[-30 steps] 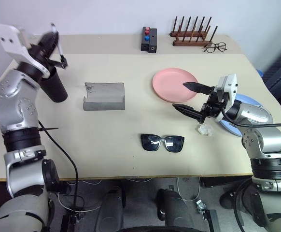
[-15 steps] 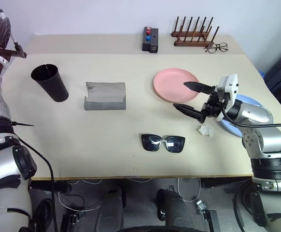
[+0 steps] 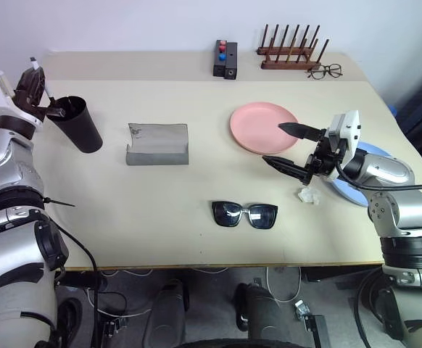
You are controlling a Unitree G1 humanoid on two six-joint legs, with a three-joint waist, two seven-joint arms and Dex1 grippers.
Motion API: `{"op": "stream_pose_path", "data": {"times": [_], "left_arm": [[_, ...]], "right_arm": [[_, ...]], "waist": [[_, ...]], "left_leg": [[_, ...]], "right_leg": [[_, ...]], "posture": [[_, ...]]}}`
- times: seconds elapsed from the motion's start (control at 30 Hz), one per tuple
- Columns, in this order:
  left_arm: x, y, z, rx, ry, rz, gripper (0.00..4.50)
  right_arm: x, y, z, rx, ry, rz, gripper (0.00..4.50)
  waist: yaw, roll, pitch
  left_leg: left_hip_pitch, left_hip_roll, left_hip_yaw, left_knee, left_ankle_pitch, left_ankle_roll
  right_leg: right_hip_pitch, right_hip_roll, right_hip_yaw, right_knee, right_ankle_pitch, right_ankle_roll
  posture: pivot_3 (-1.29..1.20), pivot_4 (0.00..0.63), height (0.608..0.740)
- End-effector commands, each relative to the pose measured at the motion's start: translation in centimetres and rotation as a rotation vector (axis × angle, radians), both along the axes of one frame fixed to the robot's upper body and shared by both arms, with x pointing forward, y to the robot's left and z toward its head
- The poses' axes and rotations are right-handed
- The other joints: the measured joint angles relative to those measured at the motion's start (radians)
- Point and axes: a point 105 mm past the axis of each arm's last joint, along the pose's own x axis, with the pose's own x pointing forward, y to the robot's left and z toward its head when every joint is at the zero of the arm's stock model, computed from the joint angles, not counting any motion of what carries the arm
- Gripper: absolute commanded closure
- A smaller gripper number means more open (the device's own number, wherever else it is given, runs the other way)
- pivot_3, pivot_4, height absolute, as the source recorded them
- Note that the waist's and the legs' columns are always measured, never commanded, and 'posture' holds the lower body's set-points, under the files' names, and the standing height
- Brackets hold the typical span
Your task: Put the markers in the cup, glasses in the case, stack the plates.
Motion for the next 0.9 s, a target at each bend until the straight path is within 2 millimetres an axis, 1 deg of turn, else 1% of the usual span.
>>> {"op": "stream_pose_path", "data": {"times": [0.03,0.07,0.13,0.17,0.2,0.23,0.27,0.3,0.4,0.43,0.5,0.53,0.63,0.7,0.77,0.83,0.9], "left_arm": [[-0.4,0.3,1.2,0.007,-0.042,0.008,3.67],[-0.3,0.2,1.1,0.005,-0.041,0.004,3.29],[-0.3,0.1,1.2,0.012,-0.039,-0.002,2.37],[-0.3,0.2,1.2,0.006,-0.042,-0.001,1.79],[-0.3,0.2,1.3,0.004,-0.042,-0.002,1.37],[-0.3,0.2,1.3,0.007,-0.043,-0.002,0.74],[-0.3,0.2,1.5,0.009,-0.044,-0.002,0.21],[-0.3,0.0,1.8,0.011,-0.051,-0.008,0.05],[-0.2,-0.5,2.6,0.018,-0.061,-0.03,0.05],[0.0,-1.1,3.0,0.025,-0.053,-0.06,0.05],[0.2,-2.6,3.8,0.061,-0.045,-0.131,0.05],[0.3,-3.5,4.3,0.049,-0.035,-0.192,0.05],[0.0,-7.3,5.7,0.056,0.006,-0.417,0.05],[-0.4,-10.6,4.8,0.116,0.118,-0.604,0.05],[-1.5,-13.9,2.3,0.238,0.268,-0.792,0.05],[-2.3,-15.7,0.4,0.356,0.342,-0.878,0.05],[-2.3,-16.5,-1.1,0.413,0.416,-0.926,0.05]], "right_arm": [[-0.3,-0.4,1.4,0.006,-0.055,-0.007,0.0],[-0.4,-0.4,1.4,0.006,-0.055,-0.007,0.0],[-0.4,-0.4,1.4,0.006,-0.055,-0.007,0.0],[-0.4,-0.4,1.4,0.006,-0.055,-0.008,0.0],[-0.4,-0.4,1.4,0.006,-0.055,-0.008,0.0],[-0.4,-0.4,1.4,0.006,-0.055,-0.009,0.0],[-0.4,-0.4,1.4,0.007,-0.055,-0.01,0.0],[-0.4,-0.4,1.4,0.006,-0.055,-0.01,0.0],[-0.4,-0.4,1.4,0.006,-0.054,-0.011,0.0],[-0.4,-0.4,1.4,0.006,-0.053,-0.011,0.0],[-0.4,-0.4,1.4,0.007,-0.053,-0.011,0.0],[-0.4,-0.4,1.5,0.007,-0.053,-0.011,0.0],[-0.3,-0.4,1.4,0.008,-0.052,-0.011,0.0],[-0.3,-0.2,1.4,0.009,-0.053,-0.007,0.0],[-0.2,-0.1,1.4,0.014,-0.055,-0.004,0.0],[-0.4,0.0,1.3,0.016,-0.053,0.005,0.0],[-0.7,0.0,1.2,0.016,-0.049,0.016,0.0]], "waist": [[-0.001,0.0,0.0],[-0.001,0.0,0.0],[-0.001,0.0,0.0],[-0.001,0.0,0.0],[-0.001,0.0,0.0],[-0.001,0.0,0.0],[-0.001,0.0,0.0],[-0.001,0.0,0.0],[0.001,0.0,0.0],[0.001,0.0,0.0],[0.001,0.0,0.0],[0.001,0.0,0.0],[0.0,0.0,0.0],[-0.001,0.0,0.0],[-0.002,0.0,0.0],[-0.005,0.001,0.0],[-0.007,0.001,0.0]], "left_leg": [[0.0,0.0,0.0,0.0,0.0,0.0],[0.0,0.0,0.0,0.0,0.0,0.0],[0.0,0.0,0.0,0.0,0.0,0.0],[0.0,0.0,0.0,0.0,0.0,0.0],[0.0,0.0,0.0,0.0,0.0,0.0],[0.0,0.0,0.0,0.0,0.0,0.0],[0.0,0.0,0.0,0.0,0.0,0.0],[0.0,0.0,0.0,0.0,0.0,0.0],[0.0,0.0,0.0,0.0,0.0,0.0],[0.0,0.0,0.0,0.0,0.0,0.0],[0.0,0.0,0.0,0.0,0.0,0.0],[0.0,0.0,0.0,0.0,0.0,0.0],[0.0,0.0,0.0,0.0,0.0,0.0],[0.0,0.0,0.0,0.0,0.0,0.0],[0.0,0.0,0.0,0.0,0.0,0.0],[0.001,0.0,0.0,-0.001,0.0,0.0],[0.001,0.0,0.0,-0.001,0.0,0.0]], "right_leg": [[0.0,0.0,0.0,0.0,0.0,0.0],[0.0,0.0,0.0,0.0,0.0,0.0],[0.0,0.0,0.0,0.0,0.0,0.0],[0.0,0.0,0.0,0.0,0.0,0.0],[0.0,0.0,0.0,0.0,0.0,0.0],[0.0,0.0,0.0,0.0,0.0,0.0],[0.0,0.0,0.0,0.0,0.0,0.0],[0.0,0.0,0.0,0.0,0.0,0.0],[0.0,0.0,0.0,0.0,0.0,0.0],[0.0,0.0,0.0,0.0,0.0,0.0],[0.0,0.0,0.0,0.0,0.0,0.0],[0.0,0.0,0.0,0.0,0.0,0.0],[0.0,0.0,0.0,0.0,0.0,0.0],[0.0,0.0,0.0,0.0,0.0,0.0],[0.0,0.0,0.0,0.0,0.0,0.0],[0.0,0.0,0.0,0.0,0.0,0.0],[0.0,0.0,0.0,0.001,0.0,0.0]], "posture": [[0.0,0.15,0.74],[0.0,0.15,0.74],[0.0,0.15,0.74],[0.0,0.15,0.74],[0.0,0.15,0.74],[0.0,0.15,0.74],[0.0,0.15,0.74],[0.0,0.15,0.74],[0.0,0.15,0.74],[0.0,0.15,0.74],[0.0,0.15,0.74],[0.0,0.15,0.74],[0.0,0.15,0.74],[0.0,0.15,0.74],[0.0,0.15,0.74],[0.0,0.15,0.74],[0.0,0.15,0.74]]}}
